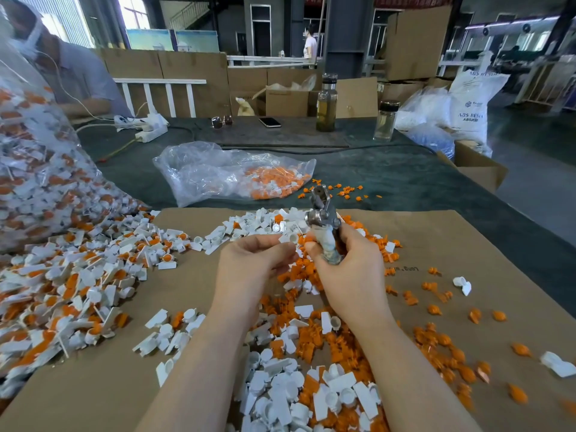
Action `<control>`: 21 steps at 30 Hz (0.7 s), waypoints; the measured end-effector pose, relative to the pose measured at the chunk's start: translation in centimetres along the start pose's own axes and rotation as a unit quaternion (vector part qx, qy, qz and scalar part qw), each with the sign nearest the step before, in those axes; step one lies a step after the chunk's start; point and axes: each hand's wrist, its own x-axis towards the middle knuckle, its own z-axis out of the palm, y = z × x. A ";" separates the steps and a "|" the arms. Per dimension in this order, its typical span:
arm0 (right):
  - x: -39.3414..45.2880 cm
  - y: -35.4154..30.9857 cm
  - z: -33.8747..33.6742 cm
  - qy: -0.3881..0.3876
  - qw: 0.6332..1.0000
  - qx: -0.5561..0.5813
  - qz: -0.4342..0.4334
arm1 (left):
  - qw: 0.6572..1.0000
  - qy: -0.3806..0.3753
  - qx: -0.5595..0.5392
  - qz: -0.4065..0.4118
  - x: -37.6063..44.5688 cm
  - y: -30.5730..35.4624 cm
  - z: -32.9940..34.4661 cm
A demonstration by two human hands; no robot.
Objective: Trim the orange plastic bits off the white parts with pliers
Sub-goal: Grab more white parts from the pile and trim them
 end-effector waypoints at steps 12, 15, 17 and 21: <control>0.1 0.2 0.0 0.031 0.999 -0.033 -0.005 | 0.995 -0.005 0.075 0.062 -0.9 0.5 0.8; 0.1 0.3 0.0 0.031 0.999 -0.031 -0.008 | 0.990 -0.005 0.111 0.082 -0.9 0.7 0.9; 0.2 0.3 0.0 0.028 0.999 -0.028 -0.006 | 0.987 -0.013 0.129 0.096 -1.0 0.7 0.8; 0.2 0.3 0.0 0.015 1.000 -0.026 -0.003 | 0.981 -0.020 0.152 0.119 -0.9 0.7 0.7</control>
